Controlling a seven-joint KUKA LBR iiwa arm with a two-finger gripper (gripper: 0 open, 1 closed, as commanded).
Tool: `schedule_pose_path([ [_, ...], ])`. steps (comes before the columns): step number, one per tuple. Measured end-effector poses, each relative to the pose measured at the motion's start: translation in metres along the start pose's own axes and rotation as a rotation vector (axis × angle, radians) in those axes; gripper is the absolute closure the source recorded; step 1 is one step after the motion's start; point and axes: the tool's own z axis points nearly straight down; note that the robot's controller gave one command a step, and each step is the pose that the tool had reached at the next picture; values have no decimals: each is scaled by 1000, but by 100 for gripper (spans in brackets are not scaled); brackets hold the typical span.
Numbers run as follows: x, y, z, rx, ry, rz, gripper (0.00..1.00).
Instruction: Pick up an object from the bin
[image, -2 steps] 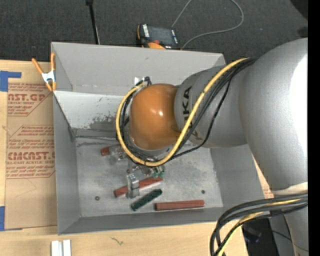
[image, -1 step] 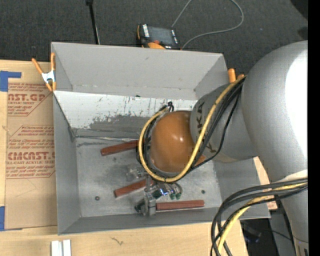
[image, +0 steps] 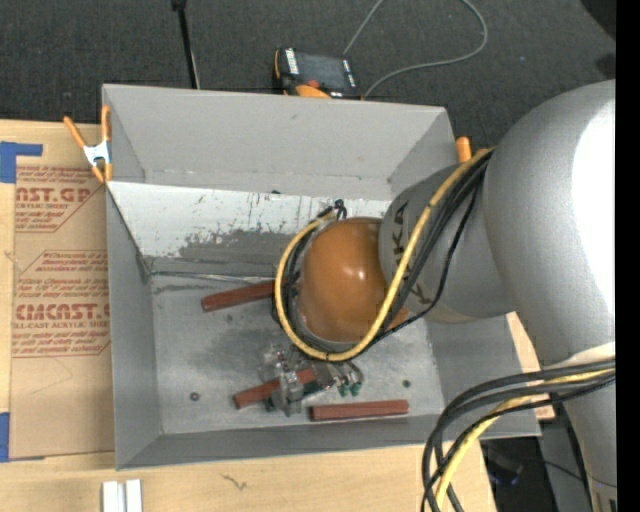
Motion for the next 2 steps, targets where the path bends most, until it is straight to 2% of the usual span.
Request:
schedule_pose_path([
  [1,-27,-36,-134,4,-16,-13,100],
  [2,-1,-26,-90,0,-2,-82,100],
])
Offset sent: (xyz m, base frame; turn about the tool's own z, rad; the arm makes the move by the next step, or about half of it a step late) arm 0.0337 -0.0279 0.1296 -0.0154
